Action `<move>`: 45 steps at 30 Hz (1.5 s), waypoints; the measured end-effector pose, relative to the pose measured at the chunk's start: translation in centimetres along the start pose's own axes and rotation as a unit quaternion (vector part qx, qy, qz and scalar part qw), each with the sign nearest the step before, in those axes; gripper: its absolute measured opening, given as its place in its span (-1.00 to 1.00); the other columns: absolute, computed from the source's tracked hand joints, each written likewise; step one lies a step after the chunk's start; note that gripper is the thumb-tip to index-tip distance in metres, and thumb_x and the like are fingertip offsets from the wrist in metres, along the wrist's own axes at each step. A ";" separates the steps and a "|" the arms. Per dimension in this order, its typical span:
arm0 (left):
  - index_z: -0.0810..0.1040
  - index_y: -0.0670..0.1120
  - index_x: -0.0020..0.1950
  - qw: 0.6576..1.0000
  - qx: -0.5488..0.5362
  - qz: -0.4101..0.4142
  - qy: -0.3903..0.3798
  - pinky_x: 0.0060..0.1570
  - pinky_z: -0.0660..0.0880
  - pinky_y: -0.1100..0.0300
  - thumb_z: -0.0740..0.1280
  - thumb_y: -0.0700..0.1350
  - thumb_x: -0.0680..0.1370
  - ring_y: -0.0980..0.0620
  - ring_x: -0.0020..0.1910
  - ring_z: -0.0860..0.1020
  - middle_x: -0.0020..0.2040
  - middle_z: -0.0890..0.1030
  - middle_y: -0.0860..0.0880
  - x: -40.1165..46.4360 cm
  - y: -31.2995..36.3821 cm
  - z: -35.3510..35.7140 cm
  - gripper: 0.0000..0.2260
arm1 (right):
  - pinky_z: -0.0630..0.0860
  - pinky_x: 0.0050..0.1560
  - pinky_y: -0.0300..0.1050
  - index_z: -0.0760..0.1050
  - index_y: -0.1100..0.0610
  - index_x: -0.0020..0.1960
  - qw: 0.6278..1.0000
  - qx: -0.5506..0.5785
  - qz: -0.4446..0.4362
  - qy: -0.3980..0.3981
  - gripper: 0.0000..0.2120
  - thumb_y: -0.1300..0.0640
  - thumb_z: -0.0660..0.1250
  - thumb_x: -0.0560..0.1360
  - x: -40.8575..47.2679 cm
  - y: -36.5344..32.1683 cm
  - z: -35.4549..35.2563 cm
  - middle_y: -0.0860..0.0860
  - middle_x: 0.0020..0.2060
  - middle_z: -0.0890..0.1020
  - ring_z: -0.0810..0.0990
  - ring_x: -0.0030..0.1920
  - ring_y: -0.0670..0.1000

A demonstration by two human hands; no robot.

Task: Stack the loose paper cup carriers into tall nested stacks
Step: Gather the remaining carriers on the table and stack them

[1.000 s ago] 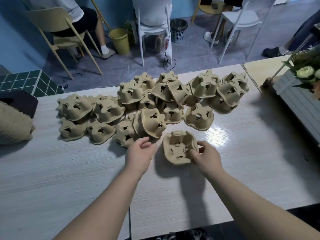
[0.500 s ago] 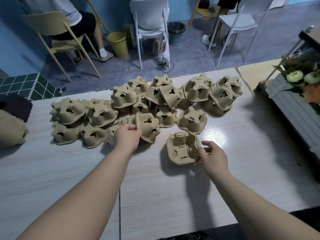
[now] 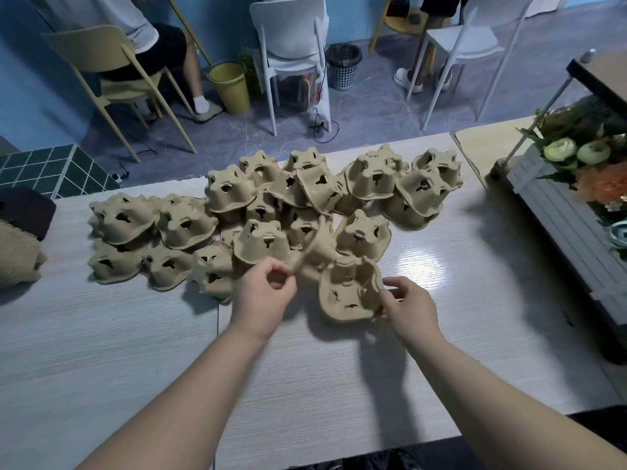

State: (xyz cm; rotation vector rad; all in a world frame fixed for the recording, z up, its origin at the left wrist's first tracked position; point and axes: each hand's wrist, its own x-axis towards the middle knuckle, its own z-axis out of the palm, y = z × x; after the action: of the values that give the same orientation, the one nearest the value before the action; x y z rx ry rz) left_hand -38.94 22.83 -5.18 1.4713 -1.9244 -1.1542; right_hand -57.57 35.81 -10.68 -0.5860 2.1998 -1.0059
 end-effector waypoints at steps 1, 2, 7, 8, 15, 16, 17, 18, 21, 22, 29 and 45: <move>0.59 -0.01 -0.18 0.999 0.033 0.030 -0.013 -0.19 0.46 0.35 0.44 -0.26 0.44 0.16 -0.22 0.57 -0.23 0.62 0.11 -0.5 0.0 0.5 -0.85 | 0.57 0.01 0.09 0.57 -0.03 0.06 1.000 0.001 -0.001 0.000 -0.83 0.01 0.33 0.49 0.0 0.0 -0.1 -0.07 -0.18 0.68 0.67 -0.19 0.04; 0.59 -0.01 -0.19 0.996 0.067 0.056 -0.024 -0.19 0.42 0.42 0.45 -0.27 0.43 0.20 -0.21 0.55 -0.22 0.60 0.14 -0.8 -0.1 0.9 -0.85 | 0.57 0.01 0.09 0.56 -0.05 0.05 1.000 0.007 -0.003 -0.001 -0.84 0.00 0.33 0.48 0.0 0.1 -0.2 -0.07 -0.19 0.68 0.67 -0.20 0.04; 0.58 -0.06 -0.22 0.975 0.136 0.168 -0.046 -0.21 0.38 0.39 0.47 -0.31 0.38 0.13 -0.25 0.47 -0.22 0.51 0.13 -1.7 -0.7 2.4 -0.84 | 0.58 0.00 0.10 0.56 -0.08 0.03 1.000 0.025 -0.002 -0.011 -0.83 -0.04 0.36 0.44 0.2 0.6 -0.9 -0.07 -0.22 0.68 0.67 -0.20 0.03; 0.58 -0.08 -0.22 0.971 0.143 0.183 -0.046 -0.21 0.40 0.33 0.46 -0.31 0.38 0.12 -0.25 0.47 -0.22 0.52 0.11 -1.8 -0.7 2.6 -0.85 | 0.58 0.00 0.09 0.56 -0.07 0.04 1.000 0.028 -0.002 -0.014 -0.82 -0.03 0.37 0.44 0.2 0.8 -1.0 -0.07 -0.23 0.68 0.67 -0.21 0.03; 0.57 -0.07 -0.18 0.948 0.178 0.240 -0.111 -0.18 0.43 0.20 0.45 -0.24 0.40 0.16 -0.21 0.43 -0.18 0.46 0.16 -2.4 -0.6 4.1 -0.89 | 0.60 -0.05 0.08 0.58 -0.03 0.05 0.999 0.031 0.004 -0.032 -0.77 -0.05 0.40 0.41 0.1 1.1 -1.2 -0.04 -0.27 0.68 0.66 -0.24 0.01; 0.58 -0.07 -0.16 0.948 0.180 0.233 -0.123 -0.16 0.43 0.23 0.46 -0.23 0.41 0.18 -0.21 0.42 -0.17 0.45 0.16 -2.5 -0.7 4.2 -0.89 | 0.59 -0.05 0.08 0.58 -0.03 0.05 0.999 0.033 0.004 -0.034 -0.77 -0.03 0.39 0.42 0.2 1.1 -1.3 -0.04 -0.28 0.68 0.66 -0.25 0.01; 0.59 -0.07 -0.14 0.948 0.180 0.224 -0.133 -0.14 0.42 0.26 0.48 -0.20 0.43 0.19 -0.21 0.42 -0.16 0.45 0.16 -2.5 -0.9 4.4 -0.90 | 0.59 -0.06 0.08 0.58 -0.02 0.05 0.999 0.035 0.006 -0.036 -0.78 -0.02 0.39 0.43 0.1 1.0 -1.4 -0.04 -0.29 0.68 0.65 -0.26 0.01; 0.61 -0.07 -0.11 0.950 0.178 0.214 -0.142 -0.11 0.43 0.27 0.49 -0.18 0.44 0.19 -0.19 0.44 -0.13 0.46 0.16 -2.6 -1.1 4.5 -0.91 | 0.59 -0.06 0.08 0.58 -0.02 0.04 0.999 0.040 0.006 -0.036 -0.80 -0.01 0.38 0.44 0.1 1.0 -1.4 -0.03 -0.30 0.67 0.64 -0.27 0.01; 0.65 -0.07 -0.05 0.954 0.170 0.192 -0.155 -0.01 0.47 0.25 0.49 -0.13 0.47 0.14 -0.12 0.52 -0.08 0.50 0.16 -2.6 -1.6 4.6 -0.90 | 0.58 -0.05 0.19 0.61 -0.03 -0.08 0.995 0.084 0.022 -0.038 -0.89 0.08 0.30 0.48 0.0 0.9 -1.5 -0.02 -0.30 0.68 0.64 -0.28 0.04; 0.66 -0.07 -0.04 0.955 0.170 0.187 -0.155 0.02 0.48 0.23 0.49 -0.12 0.47 0.13 -0.10 0.54 -0.06 0.50 0.16 -2.6 -1.7 4.7 -0.90 | 0.58 -0.05 0.23 0.62 -0.04 -0.14 0.993 0.107 0.028 -0.038 -0.85 0.09 0.28 0.49 0.0 0.9 -1.5 -0.01 -0.29 0.68 0.63 -0.29 0.05; 0.67 -0.02 0.03 0.954 0.199 0.156 -0.159 0.03 0.50 0.12 0.45 -0.05 0.50 0.12 -0.10 0.56 0.06 0.57 0.15 -2.8 -1.3 4.9 -0.87 | 0.59 -0.02 0.13 0.52 -0.17 0.03 0.994 0.080 -0.013 -0.074 -0.72 -0.16 0.38 0.33 -0.1 0.5 -1.6 -0.04 -0.24 0.68 0.67 -0.22 0.00; 0.30 -0.06 0.49 0.955 0.289 -0.039 0.057 0.42 0.14 0.02 0.34 0.14 0.54 -0.11 0.45 0.24 0.47 0.35 -0.08 4.9 -0.5 -2.6 -0.41 | 0.60 -0.03 0.10 0.50 -0.13 0.07 0.997 0.055 -0.017 -0.052 -0.77 -0.07 0.38 0.43 0.5 -0.4 -0.3 -0.06 -0.20 0.67 0.67 -0.22 0.00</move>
State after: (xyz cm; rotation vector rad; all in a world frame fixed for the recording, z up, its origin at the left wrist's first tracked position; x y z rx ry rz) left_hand -38.26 17.32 -4.82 1.8684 -2.2486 -0.5260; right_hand -58.09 35.41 -10.34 -0.6123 2.0362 -1.0828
